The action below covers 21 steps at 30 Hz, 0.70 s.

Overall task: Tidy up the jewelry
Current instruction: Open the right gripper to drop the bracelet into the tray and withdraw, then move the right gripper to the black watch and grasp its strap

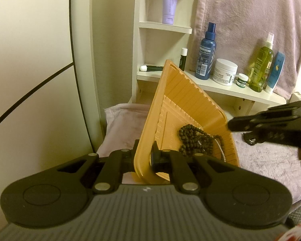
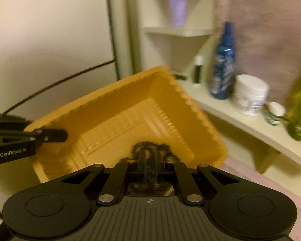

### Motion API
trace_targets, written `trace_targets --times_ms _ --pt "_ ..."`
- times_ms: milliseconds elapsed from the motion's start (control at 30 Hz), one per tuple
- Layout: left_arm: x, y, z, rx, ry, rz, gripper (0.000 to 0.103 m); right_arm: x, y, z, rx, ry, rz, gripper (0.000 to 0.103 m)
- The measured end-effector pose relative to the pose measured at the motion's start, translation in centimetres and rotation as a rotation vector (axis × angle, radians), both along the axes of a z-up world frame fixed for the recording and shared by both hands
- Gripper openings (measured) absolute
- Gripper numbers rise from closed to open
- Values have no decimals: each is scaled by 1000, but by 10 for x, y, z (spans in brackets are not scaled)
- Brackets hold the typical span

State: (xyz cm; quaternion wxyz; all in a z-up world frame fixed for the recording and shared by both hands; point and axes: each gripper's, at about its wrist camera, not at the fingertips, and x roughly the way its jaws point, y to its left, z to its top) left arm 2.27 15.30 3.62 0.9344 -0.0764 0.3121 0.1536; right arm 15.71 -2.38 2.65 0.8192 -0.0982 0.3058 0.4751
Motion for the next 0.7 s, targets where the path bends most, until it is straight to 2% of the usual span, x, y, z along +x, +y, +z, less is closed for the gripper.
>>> trace_targets --times_ms 200,300,367,533,700 --pt "0 1 0 -3 -1 0 8 8 -46 -1 17 5 -146 10" --pt "0 1 0 -2 -1 1 8 11 -73 -9 3 16 -225 21" --pt "0 1 -1 -2 0 0 8 10 -91 -15 3 31 -268 34" --pt "1 0 -1 3 -1 -1 8 9 -128 -35 -39 57 -369 37" --pt "1 -1 -1 5 0 -1 8 14 -149 -46 -82 63 -403 41"
